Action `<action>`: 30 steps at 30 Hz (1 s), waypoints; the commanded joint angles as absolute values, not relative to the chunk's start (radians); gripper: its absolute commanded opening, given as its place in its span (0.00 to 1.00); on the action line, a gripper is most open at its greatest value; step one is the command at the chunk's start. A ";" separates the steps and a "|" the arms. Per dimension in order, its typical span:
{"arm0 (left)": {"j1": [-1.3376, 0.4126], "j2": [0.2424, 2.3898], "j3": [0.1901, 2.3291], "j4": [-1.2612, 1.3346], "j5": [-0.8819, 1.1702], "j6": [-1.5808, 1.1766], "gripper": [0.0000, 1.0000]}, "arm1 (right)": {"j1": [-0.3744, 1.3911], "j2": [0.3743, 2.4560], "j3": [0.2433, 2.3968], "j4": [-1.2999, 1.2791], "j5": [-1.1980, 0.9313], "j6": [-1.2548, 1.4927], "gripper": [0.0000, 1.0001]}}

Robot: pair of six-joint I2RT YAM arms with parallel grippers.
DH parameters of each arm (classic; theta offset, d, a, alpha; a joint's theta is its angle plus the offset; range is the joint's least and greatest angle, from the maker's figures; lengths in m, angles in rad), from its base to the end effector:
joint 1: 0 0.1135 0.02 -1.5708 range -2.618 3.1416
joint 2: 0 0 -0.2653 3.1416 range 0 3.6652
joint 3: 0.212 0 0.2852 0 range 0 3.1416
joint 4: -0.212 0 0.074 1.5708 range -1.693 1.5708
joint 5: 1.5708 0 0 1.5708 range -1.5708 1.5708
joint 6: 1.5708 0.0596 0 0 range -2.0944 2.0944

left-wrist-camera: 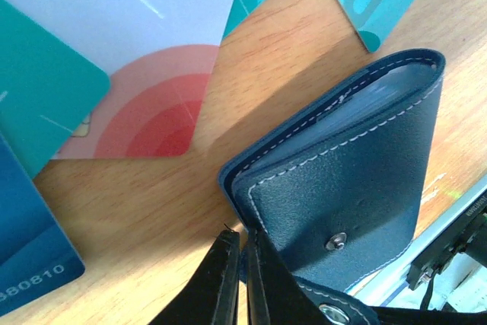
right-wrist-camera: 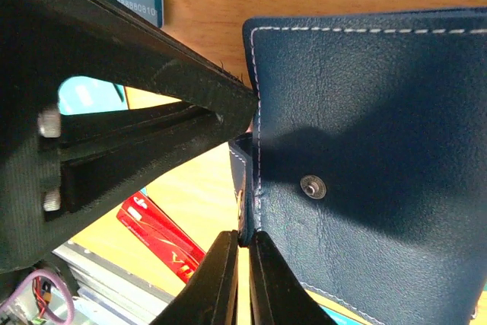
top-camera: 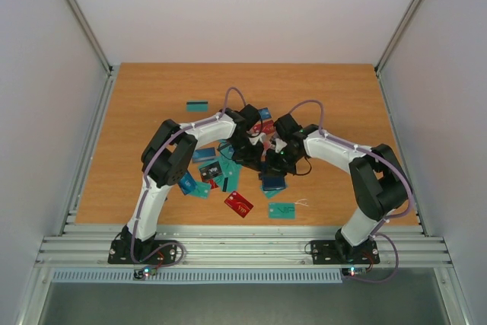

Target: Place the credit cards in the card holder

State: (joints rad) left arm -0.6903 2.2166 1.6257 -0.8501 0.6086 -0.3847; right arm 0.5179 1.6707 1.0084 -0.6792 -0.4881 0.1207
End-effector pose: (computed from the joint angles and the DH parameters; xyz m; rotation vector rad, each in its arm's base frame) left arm 0.3334 -0.3195 0.0980 -0.4852 -2.7729 0.8529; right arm 0.2746 0.1886 0.1300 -0.6699 2.8967 0.8101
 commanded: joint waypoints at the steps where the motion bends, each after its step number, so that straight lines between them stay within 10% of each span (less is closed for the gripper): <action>1: -0.690 2.238 1.637 -0.875 0.577 -0.362 0.06 | 0.529 1.675 1.042 -0.696 -0.452 0.116 0.07; 11: -0.690 2.240 1.641 -0.886 0.577 -0.349 0.05 | 0.529 1.684 1.064 -0.699 -0.444 0.120 0.23; 30: -0.689 2.165 1.623 -0.890 0.513 -0.352 0.06 | 0.529 1.709 1.076 -0.706 -0.444 0.109 0.04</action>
